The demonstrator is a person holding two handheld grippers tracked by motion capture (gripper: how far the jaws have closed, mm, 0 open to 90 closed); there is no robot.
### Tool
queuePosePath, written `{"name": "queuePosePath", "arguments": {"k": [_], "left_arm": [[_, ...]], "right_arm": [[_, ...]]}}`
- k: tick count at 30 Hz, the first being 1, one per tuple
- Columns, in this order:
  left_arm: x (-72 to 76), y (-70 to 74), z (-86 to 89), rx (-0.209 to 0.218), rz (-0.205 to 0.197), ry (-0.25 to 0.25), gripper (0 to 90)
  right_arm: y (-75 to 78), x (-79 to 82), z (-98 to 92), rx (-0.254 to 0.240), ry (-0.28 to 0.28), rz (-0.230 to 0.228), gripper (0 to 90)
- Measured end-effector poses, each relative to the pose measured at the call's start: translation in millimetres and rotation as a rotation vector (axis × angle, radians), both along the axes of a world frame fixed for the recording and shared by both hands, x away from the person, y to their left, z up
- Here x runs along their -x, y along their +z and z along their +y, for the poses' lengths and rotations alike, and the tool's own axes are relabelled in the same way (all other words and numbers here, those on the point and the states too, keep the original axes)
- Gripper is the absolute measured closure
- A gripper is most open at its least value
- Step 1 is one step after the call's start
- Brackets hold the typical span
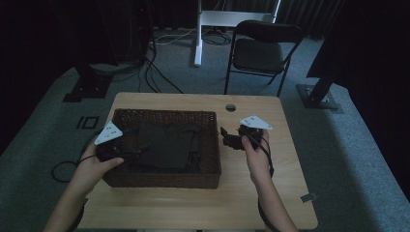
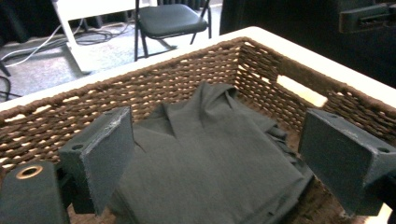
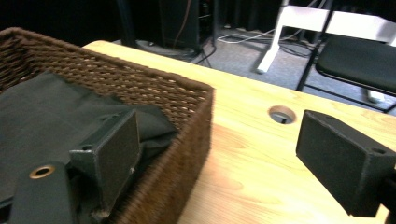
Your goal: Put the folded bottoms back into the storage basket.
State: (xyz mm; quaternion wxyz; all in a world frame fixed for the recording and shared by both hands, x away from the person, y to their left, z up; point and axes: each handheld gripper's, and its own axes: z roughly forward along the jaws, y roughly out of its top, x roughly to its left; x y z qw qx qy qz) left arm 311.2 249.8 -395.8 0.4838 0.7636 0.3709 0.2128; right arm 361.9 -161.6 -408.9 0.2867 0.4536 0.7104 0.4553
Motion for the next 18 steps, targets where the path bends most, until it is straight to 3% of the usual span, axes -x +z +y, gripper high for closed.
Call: {"name": "queuePosePath", "arguments": {"k": [6, 9, 18], "left_arm": [[10.4, -2.3, 1.6, 0.026, -0.012, 0.001, 11.5], [18.1, -4.8, 2.0, 0.029, -0.016, -0.008, 11.5], [40.2, -9.7, 1.5, 0.037, -0.044, -0.026, 11.5]], "right_arm": [[-5.0, 9.2, -21.5, -0.003, -0.024, -0.008, 13.2], [-7.9, 13.5, -32.4, -0.021, -0.043, -0.007, 13.2], [-22.0, 25.5, -54.4, -0.017, -0.058, 0.003, 13.1]]}}
